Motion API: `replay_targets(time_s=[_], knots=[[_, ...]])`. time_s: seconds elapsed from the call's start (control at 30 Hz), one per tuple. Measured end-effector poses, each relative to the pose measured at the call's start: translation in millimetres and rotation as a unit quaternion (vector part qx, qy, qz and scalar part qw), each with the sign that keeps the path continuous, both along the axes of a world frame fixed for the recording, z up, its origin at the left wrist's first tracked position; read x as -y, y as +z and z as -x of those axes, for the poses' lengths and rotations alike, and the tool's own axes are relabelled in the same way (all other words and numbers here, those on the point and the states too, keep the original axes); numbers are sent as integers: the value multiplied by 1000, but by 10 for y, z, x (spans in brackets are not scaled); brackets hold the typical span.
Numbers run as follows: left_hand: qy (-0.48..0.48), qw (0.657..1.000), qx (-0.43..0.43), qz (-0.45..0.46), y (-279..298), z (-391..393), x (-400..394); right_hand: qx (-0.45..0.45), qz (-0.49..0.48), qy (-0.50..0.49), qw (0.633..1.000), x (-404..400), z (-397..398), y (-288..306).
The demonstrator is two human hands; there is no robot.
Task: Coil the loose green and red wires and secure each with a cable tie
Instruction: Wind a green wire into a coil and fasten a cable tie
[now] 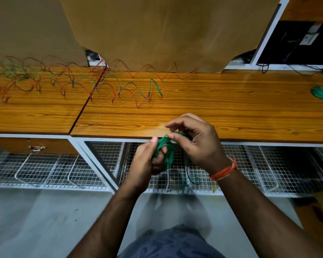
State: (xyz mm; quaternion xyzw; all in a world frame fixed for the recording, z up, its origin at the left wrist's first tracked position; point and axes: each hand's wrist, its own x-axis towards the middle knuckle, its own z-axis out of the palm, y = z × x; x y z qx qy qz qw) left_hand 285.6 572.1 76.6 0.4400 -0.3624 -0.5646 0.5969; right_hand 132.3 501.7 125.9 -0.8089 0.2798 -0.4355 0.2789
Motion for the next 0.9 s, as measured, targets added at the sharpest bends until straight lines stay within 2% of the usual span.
replay_targets(time_s=[0.1,0.27,0.4,0.47,0.57,0.67,0.77,0.83,0.9], knots=[[-8,999,-39,-6,48,-62,-24,5,-36,-22,999,-14,-60,-123],[-57,990,-131,13,121,-199,0,-37,-64,-36,997,-103,-217,-263],[-95,976,-195,16,134,-337,58,-59,-55,-56,995,-143,-365,-356],[-105,976,-191,1,142,-404,83,-54,-40,-81,994,-148,-419,-377],[-104,985,-135,-8,130,-523,100,-29,-41,-87,995,-176,-509,-368],[-101,993,-61,3,98,-691,109,18,-128,-70,989,-214,-606,-385],[-106,994,-15,18,71,-844,87,84,-238,-57,966,-260,-725,-412],[-123,992,-20,17,75,-918,74,152,-316,-40,936,-291,-809,-401],[-146,987,-63,6,93,-978,87,208,-364,-28,907,-307,-875,-381]])
